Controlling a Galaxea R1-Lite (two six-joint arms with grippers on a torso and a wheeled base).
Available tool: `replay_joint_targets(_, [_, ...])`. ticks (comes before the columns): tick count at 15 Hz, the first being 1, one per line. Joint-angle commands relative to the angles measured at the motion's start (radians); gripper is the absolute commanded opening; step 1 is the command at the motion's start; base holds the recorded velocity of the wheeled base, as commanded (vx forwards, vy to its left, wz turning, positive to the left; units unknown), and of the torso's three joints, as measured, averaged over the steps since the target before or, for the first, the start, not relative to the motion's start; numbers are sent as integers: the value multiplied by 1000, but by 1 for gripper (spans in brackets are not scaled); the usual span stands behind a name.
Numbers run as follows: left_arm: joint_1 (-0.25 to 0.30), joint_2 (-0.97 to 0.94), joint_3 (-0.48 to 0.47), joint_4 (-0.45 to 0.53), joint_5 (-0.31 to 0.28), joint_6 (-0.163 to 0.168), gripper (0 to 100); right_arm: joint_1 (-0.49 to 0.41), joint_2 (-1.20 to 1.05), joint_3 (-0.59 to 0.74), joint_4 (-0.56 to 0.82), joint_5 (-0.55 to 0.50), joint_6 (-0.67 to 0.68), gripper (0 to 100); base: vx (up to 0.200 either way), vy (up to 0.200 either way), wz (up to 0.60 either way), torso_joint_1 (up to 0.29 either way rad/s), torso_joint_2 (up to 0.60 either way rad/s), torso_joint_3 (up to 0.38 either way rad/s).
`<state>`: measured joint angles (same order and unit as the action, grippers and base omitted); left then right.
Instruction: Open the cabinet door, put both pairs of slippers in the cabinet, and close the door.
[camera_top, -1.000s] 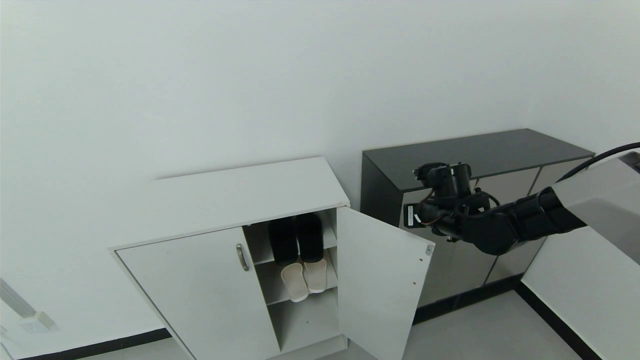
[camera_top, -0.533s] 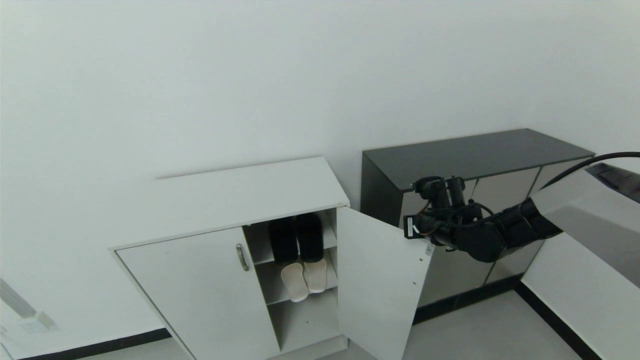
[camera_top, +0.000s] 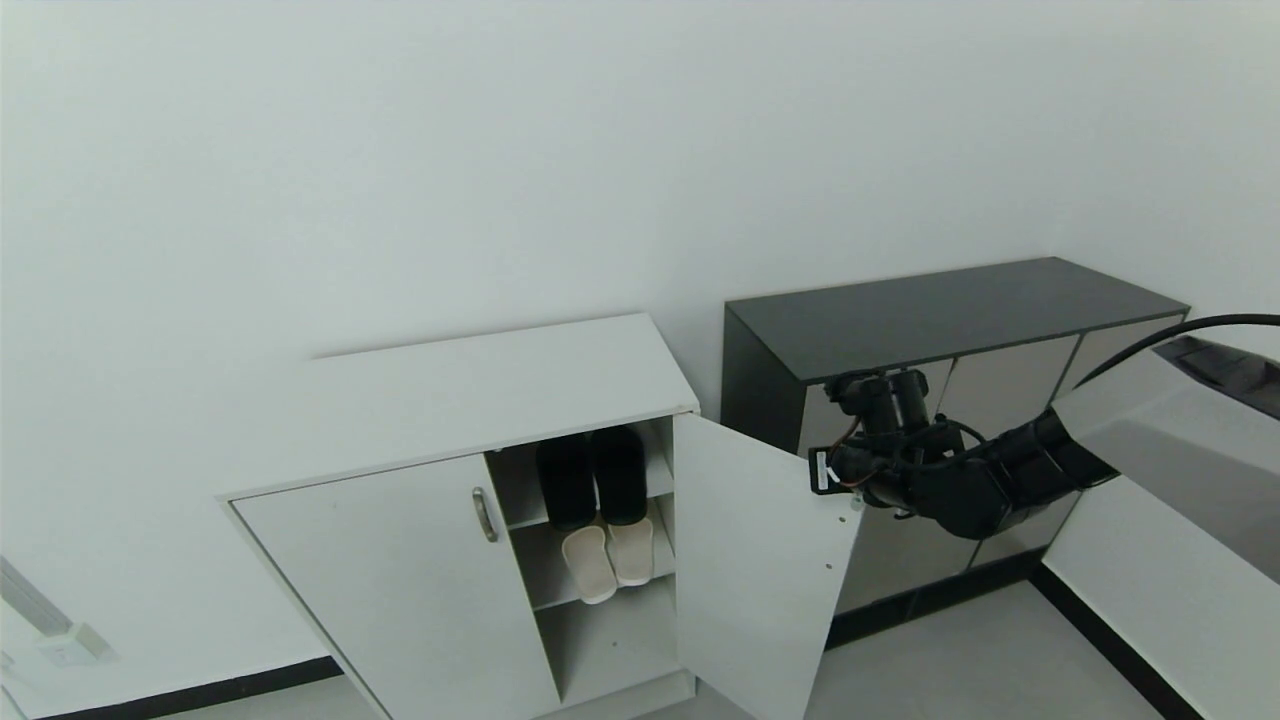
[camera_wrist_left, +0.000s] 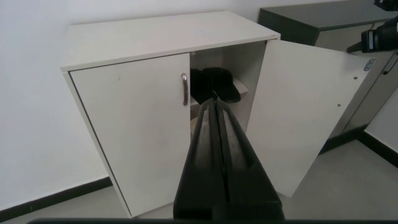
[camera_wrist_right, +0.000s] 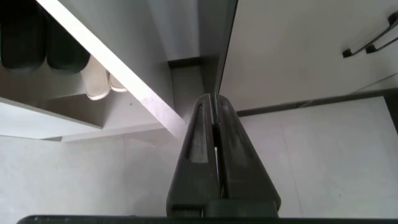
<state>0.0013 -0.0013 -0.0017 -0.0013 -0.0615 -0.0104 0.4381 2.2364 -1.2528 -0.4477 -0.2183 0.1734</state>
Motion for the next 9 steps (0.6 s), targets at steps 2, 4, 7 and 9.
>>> replay_joint_targets(2, [0,1,0,0,0,0,0,11,-15,29,-6,-1,-2,0,0,0,0,0,0,0])
replay_joint_targets(4, [0,1,0,0,0,0,0,41,-35,61,-23,-1,-3,0,0,0,0,0,0,0])
replay_joint_targets(7, [0,1,0,0,0,0,0,114,-80,122,-42,-1,-5,0,0,0,0,0,0,0])
replay_joint_targets(9, [0,1,0,0,0,0,0,156,-103,156,-42,-1,0,0,0,0,0,0,0,0])
